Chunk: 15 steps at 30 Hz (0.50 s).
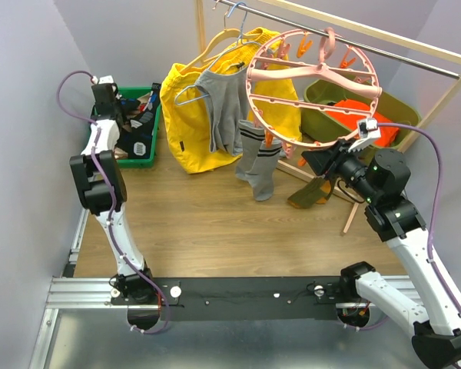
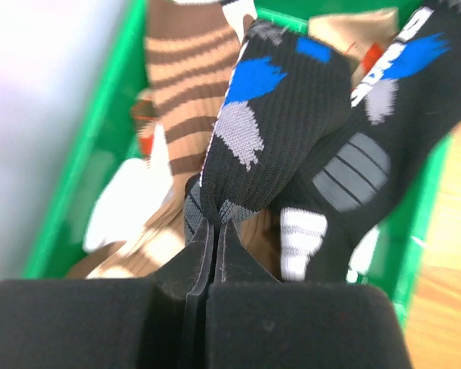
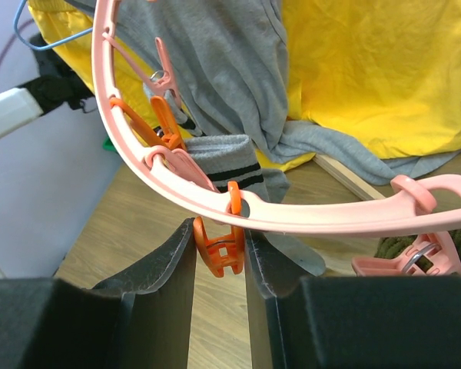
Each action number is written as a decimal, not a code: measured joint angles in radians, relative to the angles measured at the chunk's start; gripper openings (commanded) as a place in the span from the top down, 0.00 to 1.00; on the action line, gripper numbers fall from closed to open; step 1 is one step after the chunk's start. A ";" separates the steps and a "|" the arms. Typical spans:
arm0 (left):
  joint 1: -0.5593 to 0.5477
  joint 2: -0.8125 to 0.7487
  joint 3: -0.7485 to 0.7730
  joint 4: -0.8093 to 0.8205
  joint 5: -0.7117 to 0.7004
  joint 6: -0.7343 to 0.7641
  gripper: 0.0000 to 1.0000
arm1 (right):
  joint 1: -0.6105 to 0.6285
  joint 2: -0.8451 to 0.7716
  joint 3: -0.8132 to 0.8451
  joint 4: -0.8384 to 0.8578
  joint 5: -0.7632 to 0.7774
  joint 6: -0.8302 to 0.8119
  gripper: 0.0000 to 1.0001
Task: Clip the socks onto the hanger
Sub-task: Pick up the sock from the bin.
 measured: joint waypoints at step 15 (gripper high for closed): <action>-0.010 -0.445 -0.531 0.159 0.055 0.073 0.98 | 0.000 -0.044 0.000 -0.016 -0.001 -0.011 0.99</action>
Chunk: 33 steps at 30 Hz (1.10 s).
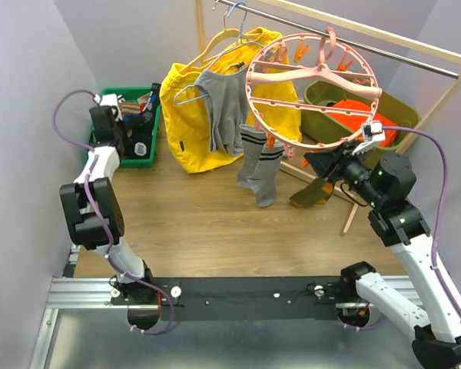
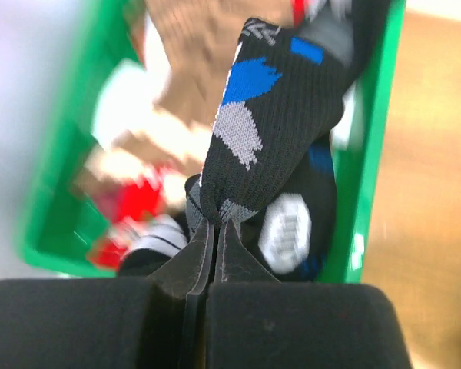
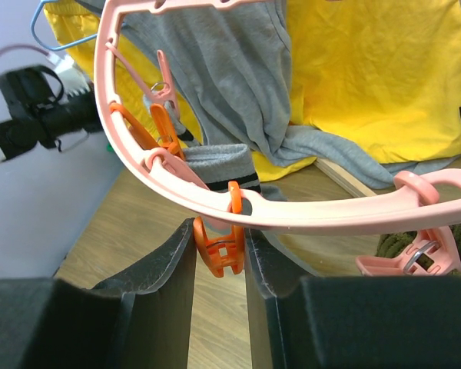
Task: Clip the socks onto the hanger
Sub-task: Pick up the sock from the bin.
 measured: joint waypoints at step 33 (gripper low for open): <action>-0.046 0.156 0.175 -0.036 0.071 -0.019 0.44 | 0.000 0.009 0.000 -0.006 -0.006 -0.002 0.99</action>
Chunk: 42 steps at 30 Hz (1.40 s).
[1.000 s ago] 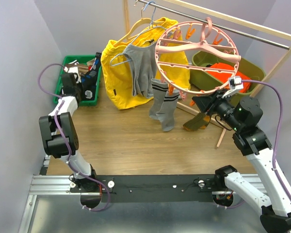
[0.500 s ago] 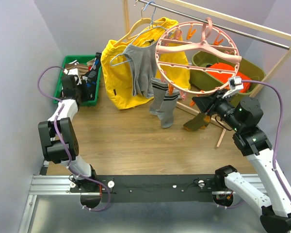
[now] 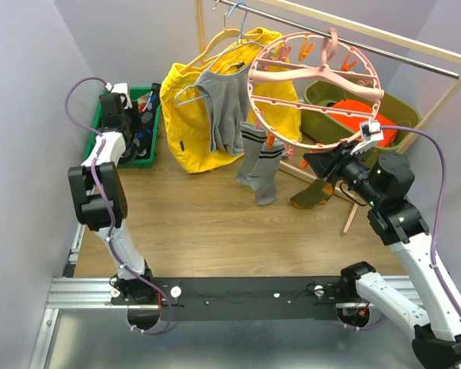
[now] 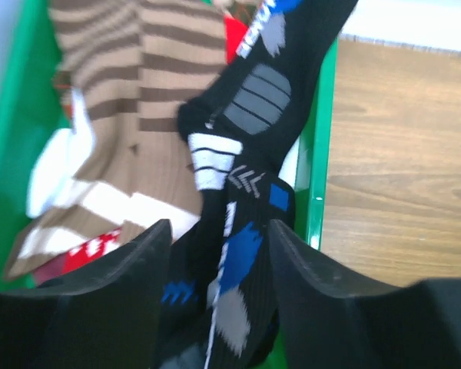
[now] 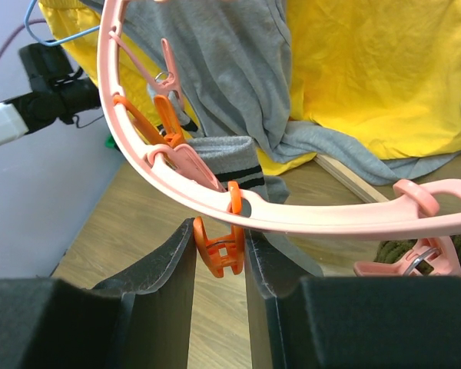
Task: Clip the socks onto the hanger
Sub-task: Pick up the sock from the bin.
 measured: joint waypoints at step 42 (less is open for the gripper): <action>-0.028 -0.399 0.183 -0.015 -0.051 0.081 1.00 | 0.000 -0.010 0.011 -0.009 0.000 0.000 0.99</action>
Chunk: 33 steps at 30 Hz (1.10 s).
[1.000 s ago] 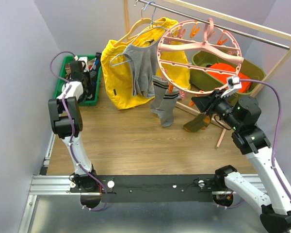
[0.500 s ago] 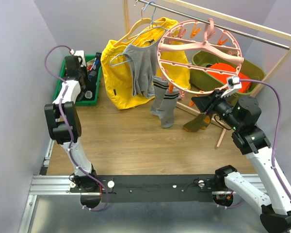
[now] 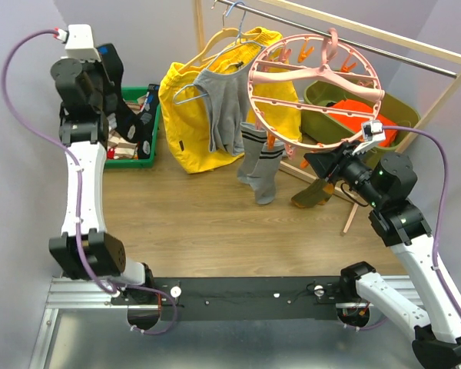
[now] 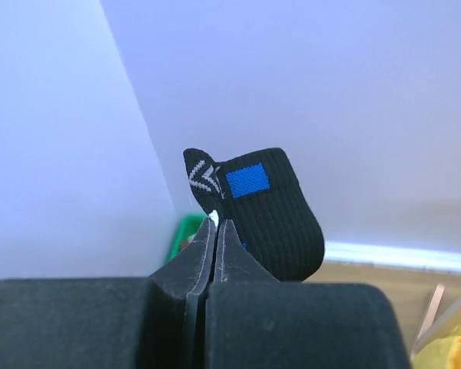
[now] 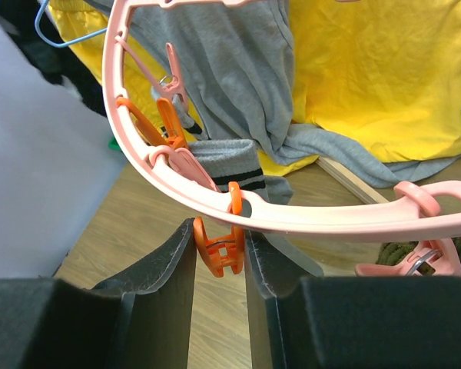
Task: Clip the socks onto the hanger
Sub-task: Pick up the sock from the bin, then clamp the sock onto the hanger.
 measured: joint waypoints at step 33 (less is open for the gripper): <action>-0.763 -0.642 -0.927 0.384 0.538 -0.151 1.00 | 0.000 -0.002 0.000 0.002 -0.002 0.003 0.99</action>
